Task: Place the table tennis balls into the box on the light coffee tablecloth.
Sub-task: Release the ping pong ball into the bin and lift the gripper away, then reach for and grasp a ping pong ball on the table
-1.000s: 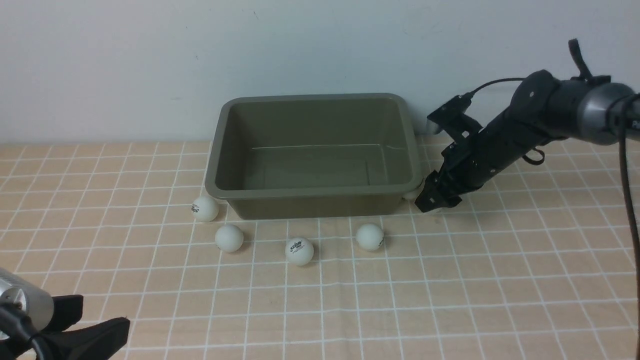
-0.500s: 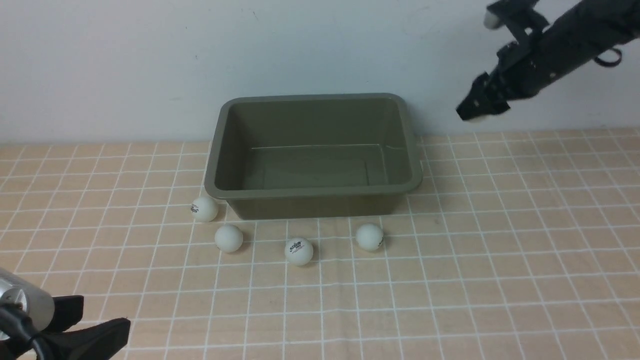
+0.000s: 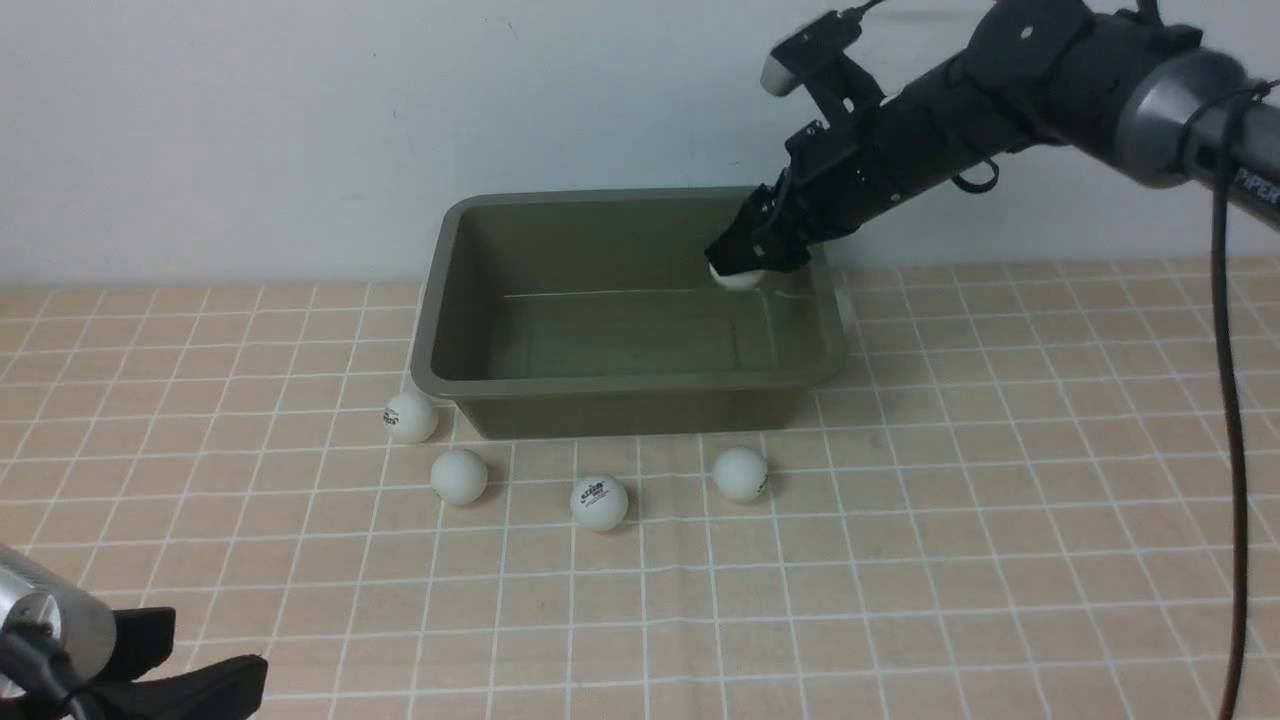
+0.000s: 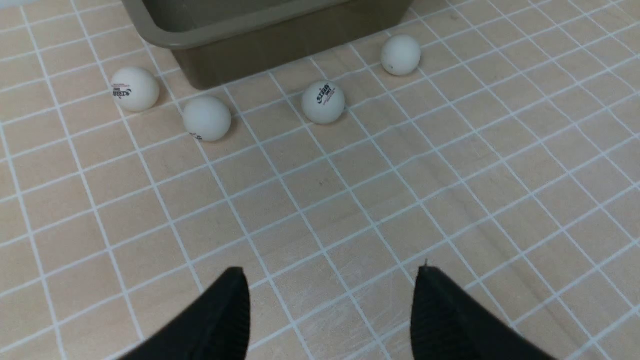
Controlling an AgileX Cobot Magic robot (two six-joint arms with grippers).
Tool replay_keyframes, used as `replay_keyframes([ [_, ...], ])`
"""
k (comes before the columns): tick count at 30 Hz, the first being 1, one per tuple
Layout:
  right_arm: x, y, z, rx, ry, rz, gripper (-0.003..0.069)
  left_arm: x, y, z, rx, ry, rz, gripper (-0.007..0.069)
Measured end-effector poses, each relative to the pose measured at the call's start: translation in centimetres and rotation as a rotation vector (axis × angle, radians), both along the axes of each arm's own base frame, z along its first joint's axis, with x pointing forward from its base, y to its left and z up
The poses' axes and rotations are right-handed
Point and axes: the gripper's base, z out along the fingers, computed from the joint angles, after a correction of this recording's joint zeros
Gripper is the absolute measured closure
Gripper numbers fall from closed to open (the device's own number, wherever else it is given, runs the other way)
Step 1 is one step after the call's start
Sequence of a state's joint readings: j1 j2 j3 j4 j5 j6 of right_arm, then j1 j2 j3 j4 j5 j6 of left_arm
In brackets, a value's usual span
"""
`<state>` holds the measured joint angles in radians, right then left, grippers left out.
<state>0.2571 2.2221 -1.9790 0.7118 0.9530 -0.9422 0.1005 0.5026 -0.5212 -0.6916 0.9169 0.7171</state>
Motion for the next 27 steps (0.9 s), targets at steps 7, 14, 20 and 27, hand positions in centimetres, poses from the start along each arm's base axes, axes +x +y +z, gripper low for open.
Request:
replay_keyframes([
  [7,1.3,-4.3,1.8,-0.06,-0.105,-0.126,0.0029,-0.1,-0.1,-0.1,-0.004,0.012,-0.005,0.0262],
  [14,1.5,-13.0,2.8,-0.243,-0.133,-0.135,0.0137,-0.1,-0.1,-0.1,-0.005,0.014,-0.005,0.0262],
  [20,1.5,-13.4,0.0,-0.359,-0.147,0.118,0.0175,-0.1,-0.1,-0.1,0.016,0.0,-0.02,0.0262],
  [27,2.5,-12.2,-2.9,-0.258,-0.205,0.228,0.0176,0.0,0.0,0.0,0.03,-0.014,-0.026,0.0262],
])
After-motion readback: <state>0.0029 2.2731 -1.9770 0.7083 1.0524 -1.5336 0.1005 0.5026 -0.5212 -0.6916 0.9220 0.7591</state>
